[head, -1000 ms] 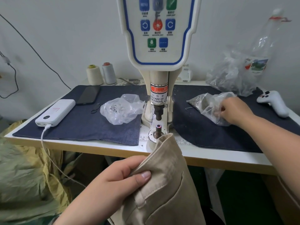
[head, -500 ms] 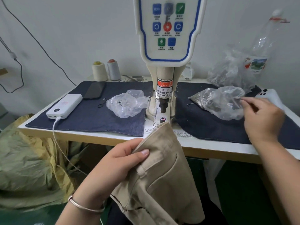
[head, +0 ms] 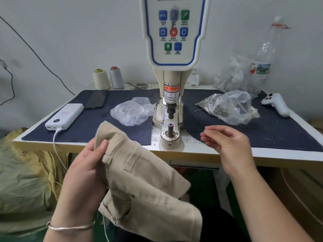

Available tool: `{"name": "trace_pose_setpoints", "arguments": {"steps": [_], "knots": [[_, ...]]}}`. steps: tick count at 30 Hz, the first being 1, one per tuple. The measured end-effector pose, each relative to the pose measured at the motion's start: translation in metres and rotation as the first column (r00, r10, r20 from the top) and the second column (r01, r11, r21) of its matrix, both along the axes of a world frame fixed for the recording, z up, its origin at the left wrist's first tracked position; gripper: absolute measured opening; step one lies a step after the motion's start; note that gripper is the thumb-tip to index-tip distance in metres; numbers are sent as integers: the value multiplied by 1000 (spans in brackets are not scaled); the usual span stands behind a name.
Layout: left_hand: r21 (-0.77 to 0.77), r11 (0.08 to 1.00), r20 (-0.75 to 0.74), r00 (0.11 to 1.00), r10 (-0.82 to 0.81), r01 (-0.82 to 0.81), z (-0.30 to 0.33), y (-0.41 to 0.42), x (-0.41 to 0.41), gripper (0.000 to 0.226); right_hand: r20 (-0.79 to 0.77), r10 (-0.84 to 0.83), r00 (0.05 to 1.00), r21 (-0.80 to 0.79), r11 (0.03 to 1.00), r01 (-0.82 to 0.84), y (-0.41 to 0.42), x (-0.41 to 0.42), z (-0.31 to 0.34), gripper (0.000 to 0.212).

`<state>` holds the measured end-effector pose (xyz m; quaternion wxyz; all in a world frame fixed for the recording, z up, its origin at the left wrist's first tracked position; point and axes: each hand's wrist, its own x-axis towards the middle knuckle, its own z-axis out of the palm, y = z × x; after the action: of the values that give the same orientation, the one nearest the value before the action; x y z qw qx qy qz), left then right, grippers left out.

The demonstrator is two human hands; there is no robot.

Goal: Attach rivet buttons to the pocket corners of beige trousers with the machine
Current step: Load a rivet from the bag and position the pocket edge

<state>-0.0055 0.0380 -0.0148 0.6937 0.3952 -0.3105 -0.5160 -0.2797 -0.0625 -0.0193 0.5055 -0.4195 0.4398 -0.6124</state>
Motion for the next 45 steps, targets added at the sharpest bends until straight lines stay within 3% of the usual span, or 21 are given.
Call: {"name": "trace_pose_setpoints", "arguments": {"steps": [9, 15, 33, 40, 45], "knots": [[-25, 994, -4, 994, 107, -107, -6, -9, 9, 27, -37, 135, 990, 67, 989, -132, -14, 29, 3, 15], [25, 991, 48, 990, 130, -131, -14, -10, 16, 28, -165, 123, 979, 39, 992, -118, -21, 36, 6, 13], [64, 994, 36, 996, 87, -89, -25, -11, 4, 30, -141, 131, 981, 68, 990, -123, -38, 56, 14, 17], [69, 994, 31, 996, 85, -87, -23, -11, -1, 28, -263, 48, 964, 55, 998, -35, -41, 67, 19, 13], [78, 993, 12, 996, 89, -90, -21, -11, -2, 39, -266, 46, 963, 46, 998, -35, -39, 71, 21, 14]]}}
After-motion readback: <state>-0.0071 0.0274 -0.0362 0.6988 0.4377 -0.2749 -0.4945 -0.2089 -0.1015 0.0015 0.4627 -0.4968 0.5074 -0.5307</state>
